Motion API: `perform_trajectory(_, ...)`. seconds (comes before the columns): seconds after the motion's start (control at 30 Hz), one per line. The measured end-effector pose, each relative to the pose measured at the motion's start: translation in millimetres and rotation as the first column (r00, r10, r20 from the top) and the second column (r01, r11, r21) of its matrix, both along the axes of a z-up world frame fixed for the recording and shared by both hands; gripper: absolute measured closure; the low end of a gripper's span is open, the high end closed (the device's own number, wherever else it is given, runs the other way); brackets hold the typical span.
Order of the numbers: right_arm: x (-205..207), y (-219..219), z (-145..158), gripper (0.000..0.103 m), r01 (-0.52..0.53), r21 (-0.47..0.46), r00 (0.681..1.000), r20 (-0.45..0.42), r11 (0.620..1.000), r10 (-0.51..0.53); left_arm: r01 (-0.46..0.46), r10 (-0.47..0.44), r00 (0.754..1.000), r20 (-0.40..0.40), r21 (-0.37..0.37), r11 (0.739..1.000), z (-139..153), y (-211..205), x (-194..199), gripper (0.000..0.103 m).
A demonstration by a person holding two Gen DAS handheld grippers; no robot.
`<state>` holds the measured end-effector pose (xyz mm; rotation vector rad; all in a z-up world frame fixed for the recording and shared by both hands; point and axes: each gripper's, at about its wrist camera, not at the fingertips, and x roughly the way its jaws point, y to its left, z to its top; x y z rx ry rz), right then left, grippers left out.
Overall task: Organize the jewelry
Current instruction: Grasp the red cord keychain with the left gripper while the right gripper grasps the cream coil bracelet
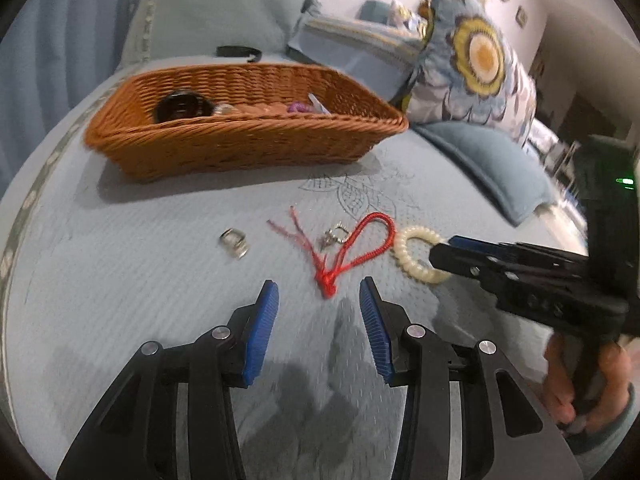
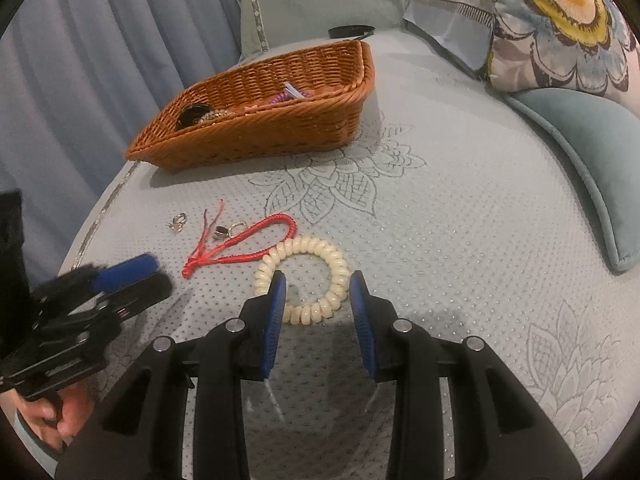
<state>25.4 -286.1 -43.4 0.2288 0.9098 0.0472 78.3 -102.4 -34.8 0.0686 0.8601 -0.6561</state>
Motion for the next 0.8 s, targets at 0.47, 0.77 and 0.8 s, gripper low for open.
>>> perform_trajectory(0.47, 7, 11, -4, 0.092, -0.021, -0.081, 1.0, 0.002, 0.997, 0.021, 0.054, -0.055, 0.997, 0.054, 0.013, 0.998, 8, -10, -9, 0.1)
perform_trajectory(0.77, 1, 23, -1, 0.093, -0.065, -0.073, 0.998, -0.004, 0.995, 0.064, -0.061, 0.058, 0.996, 0.068, 0.031, 0.998, 16, 49, -52, 0.1)
perform_trajectory(0.8, 1, 25, -1, 0.093, -0.07, -0.079, 0.998, -0.007, 0.994, 0.069, -0.073, 0.07, 0.996, 0.049, 0.044, 0.996, 9, 55, -55, 0.1)
